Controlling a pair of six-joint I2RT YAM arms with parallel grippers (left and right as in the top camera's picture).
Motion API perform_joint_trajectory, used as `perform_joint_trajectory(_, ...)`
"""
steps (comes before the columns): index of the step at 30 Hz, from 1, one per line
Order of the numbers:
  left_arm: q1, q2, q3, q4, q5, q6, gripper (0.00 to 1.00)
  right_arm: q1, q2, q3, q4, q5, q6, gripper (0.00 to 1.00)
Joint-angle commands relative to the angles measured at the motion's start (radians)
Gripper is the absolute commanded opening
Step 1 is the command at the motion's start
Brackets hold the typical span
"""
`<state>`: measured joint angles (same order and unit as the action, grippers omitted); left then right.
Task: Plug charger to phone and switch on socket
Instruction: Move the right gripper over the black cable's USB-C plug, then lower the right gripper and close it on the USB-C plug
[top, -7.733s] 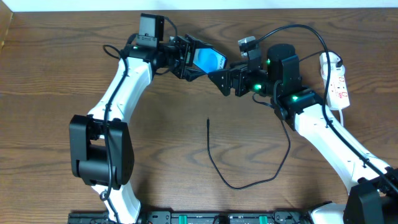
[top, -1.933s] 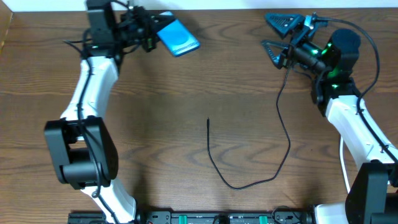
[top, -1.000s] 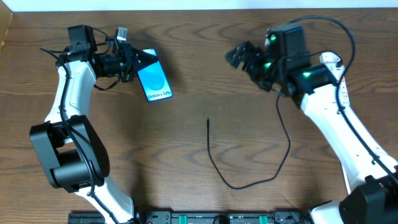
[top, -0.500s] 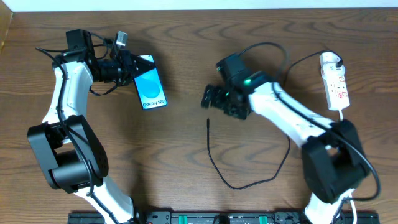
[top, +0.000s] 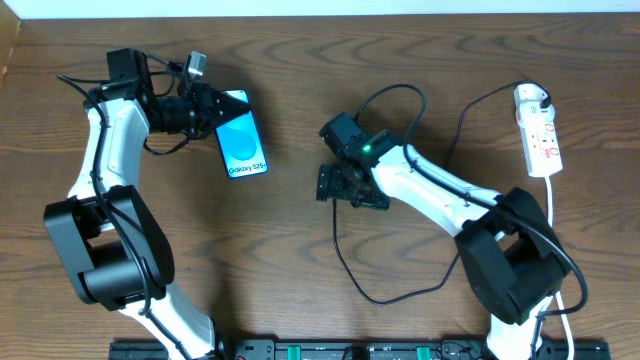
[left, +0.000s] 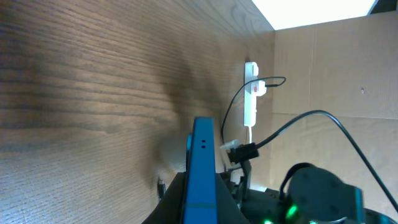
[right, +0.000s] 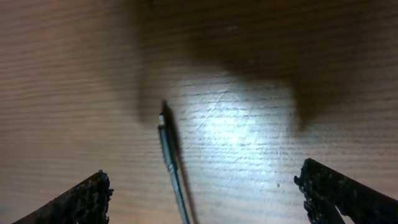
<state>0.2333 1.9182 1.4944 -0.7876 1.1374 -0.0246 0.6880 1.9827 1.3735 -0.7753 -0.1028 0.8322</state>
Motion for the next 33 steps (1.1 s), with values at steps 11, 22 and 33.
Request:
perform_joint_trajectory(11, 0.004, -0.029, 0.001, -0.018, 0.021, 0.014, 0.07, 0.033, 0.073, 0.01, 0.035, 0.051, 0.028, 0.88)
perform_joint_trajectory(22, 0.004, -0.029, 0.001, -0.02, 0.021, 0.014, 0.07, 0.076, 0.079, 0.01, 0.036, 0.101, 0.035, 0.62)
perform_joint_trajectory(33, 0.004, -0.029, 0.001, -0.024, 0.021, 0.014, 0.07, 0.093, 0.079, 0.01, 0.031, 0.124, 0.035, 0.37)
